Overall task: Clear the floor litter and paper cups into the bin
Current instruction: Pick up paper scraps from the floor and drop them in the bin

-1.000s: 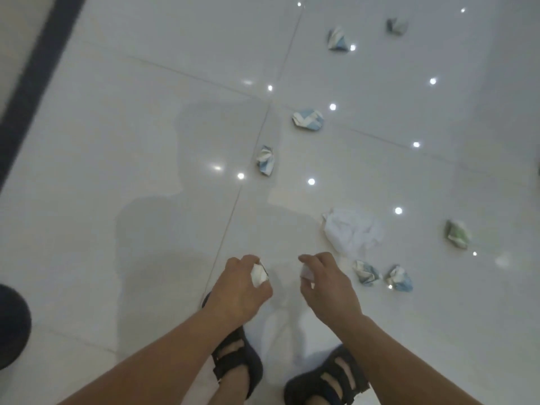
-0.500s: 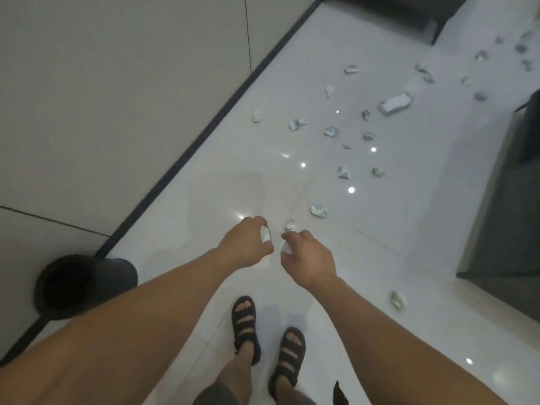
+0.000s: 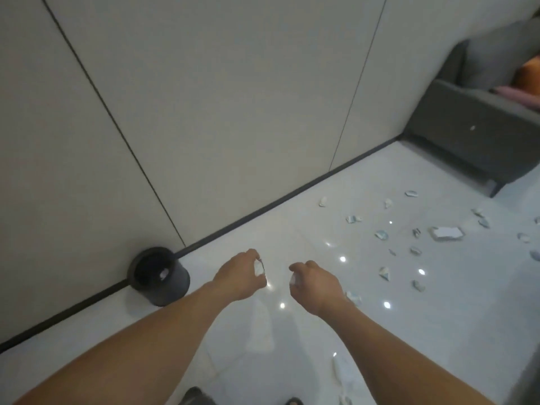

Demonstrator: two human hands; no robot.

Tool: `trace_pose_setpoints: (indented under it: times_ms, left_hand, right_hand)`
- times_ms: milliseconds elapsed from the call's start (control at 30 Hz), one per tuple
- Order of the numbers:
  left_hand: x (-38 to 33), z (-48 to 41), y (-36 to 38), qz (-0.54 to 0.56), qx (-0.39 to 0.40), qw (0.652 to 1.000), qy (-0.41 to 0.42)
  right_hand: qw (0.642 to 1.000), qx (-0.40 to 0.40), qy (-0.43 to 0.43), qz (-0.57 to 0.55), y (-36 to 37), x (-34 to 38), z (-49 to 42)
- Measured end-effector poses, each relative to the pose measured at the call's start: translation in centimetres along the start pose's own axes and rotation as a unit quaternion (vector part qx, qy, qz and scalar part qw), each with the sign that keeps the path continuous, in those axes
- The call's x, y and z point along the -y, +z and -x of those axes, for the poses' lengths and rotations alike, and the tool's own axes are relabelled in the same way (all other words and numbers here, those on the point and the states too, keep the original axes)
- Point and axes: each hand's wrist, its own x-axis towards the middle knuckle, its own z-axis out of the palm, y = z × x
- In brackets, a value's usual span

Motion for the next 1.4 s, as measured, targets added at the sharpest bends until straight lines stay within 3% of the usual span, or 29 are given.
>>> trace_pose_setpoints:
  times_ms: [200,500,667,1067,1400]
  left_hand:
    - [8.0,3.2,-5.8,0.037,-0.063,0.996,-0.058]
    - [21.9,6.8,-15.3,0.073,-0.136,0.983,-0.103]
    - [27.2,7.4,-18.2,0.073,-0.141,0.979,-0.130]
    - [34.9,-2.3,-21.1,0.090,-0.074,0.976,-0.184]
    - [41.5,-16.8,-18.2,0.082,0.010,0.970,-0.230]
  right_hand:
    - [0.994,0.004,-0.102,0.041,-0.1,10.7,-2.4]
    - [0.983,-0.008,-0.179,0.049,3.5,28.3,-5.8]
    - [0.978,0.017,-0.204,0.047,5.3,34.3,-7.3]
    - [0.973,0.118,-0.198,0.001,9.4,38.8,-19.9]
    - [0.969,0.204,-0.087,-0.105,20.1,37.8,-34.0]
